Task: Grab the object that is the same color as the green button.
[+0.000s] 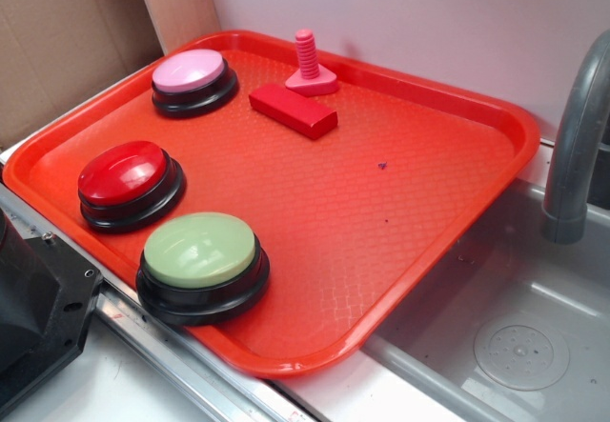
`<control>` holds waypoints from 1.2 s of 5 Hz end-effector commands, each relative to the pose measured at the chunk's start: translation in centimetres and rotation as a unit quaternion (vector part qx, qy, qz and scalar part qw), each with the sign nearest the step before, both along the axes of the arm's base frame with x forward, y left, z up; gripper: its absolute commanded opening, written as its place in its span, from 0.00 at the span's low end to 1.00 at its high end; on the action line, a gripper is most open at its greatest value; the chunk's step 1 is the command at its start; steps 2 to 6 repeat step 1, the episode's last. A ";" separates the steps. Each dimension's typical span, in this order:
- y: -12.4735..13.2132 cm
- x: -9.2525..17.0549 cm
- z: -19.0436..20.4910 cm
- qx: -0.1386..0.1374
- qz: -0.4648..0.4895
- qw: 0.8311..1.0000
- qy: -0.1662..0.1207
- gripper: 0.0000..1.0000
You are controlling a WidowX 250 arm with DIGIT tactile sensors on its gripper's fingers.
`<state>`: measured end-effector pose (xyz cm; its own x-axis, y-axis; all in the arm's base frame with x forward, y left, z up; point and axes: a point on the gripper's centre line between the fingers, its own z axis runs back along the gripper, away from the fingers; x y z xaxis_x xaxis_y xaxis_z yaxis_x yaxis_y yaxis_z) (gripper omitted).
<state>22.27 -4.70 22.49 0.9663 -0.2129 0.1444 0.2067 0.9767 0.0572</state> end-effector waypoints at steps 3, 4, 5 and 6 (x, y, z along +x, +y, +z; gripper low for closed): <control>-0.9 0.2 0.6 -0.004 0.008 1.000 -0.016 0.00; -0.9 0.2 0.6 -0.004 0.008 1.000 -0.016 0.00; -0.9 0.2 0.6 -0.004 0.008 1.000 -0.016 0.00; -0.9 0.2 0.6 -0.004 0.008 1.000 -0.016 0.00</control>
